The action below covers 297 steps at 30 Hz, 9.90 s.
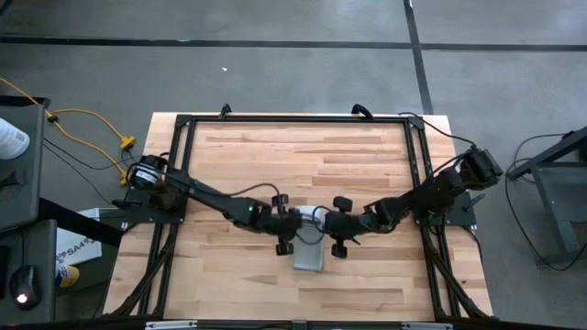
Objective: Fold microfiber towels
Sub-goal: Fold the gray towel on the table
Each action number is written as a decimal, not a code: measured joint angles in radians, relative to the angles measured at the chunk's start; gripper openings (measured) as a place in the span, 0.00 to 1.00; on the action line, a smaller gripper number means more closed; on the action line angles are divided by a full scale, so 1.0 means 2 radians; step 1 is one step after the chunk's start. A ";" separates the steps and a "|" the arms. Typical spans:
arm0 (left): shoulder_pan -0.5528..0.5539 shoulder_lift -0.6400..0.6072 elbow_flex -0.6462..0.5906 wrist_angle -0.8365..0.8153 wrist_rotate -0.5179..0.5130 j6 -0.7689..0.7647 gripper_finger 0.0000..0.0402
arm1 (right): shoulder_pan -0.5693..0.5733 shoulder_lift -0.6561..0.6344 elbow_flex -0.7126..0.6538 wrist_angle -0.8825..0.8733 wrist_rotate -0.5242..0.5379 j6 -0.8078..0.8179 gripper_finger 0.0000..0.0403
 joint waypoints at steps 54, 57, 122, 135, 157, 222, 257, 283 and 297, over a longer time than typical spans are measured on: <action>-0.125 0.026 -0.009 0.042 -0.076 -0.047 0.00 | 0.096 0.065 -0.001 0.161 -0.004 0.024 0.01; -0.128 0.026 -0.009 0.044 -0.075 -0.058 0.00 | 0.102 0.065 -0.001 0.163 -0.002 0.026 0.01; -0.134 0.082 -0.011 0.080 0.027 -0.098 0.14 | 0.116 0.124 -0.004 0.204 -0.084 0.082 0.12; -0.133 0.081 -0.011 0.118 -0.006 -0.053 0.34 | 0.116 0.124 -0.002 0.216 -0.071 0.089 0.26; -0.133 0.080 0.019 0.143 -0.026 0.042 0.25 | 0.115 0.112 -0.001 0.219 -0.098 0.085 0.29; -0.133 0.079 0.019 0.120 -0.011 0.029 0.25 | 0.059 0.143 -0.001 0.244 -0.129 0.091 0.27; -0.133 0.079 0.019 0.107 -0.013 0.039 0.25 | 0.093 0.097 -0.001 0.151 -0.080 0.106 0.20; -0.133 0.079 0.019 0.098 -0.017 0.046 0.25 | 0.023 0.131 -0.001 0.225 -0.129 0.050 0.20; -0.133 0.079 0.019 0.093 -0.017 0.042 0.25 | -0.023 0.115 -0.001 0.256 -0.133 0.003 0.20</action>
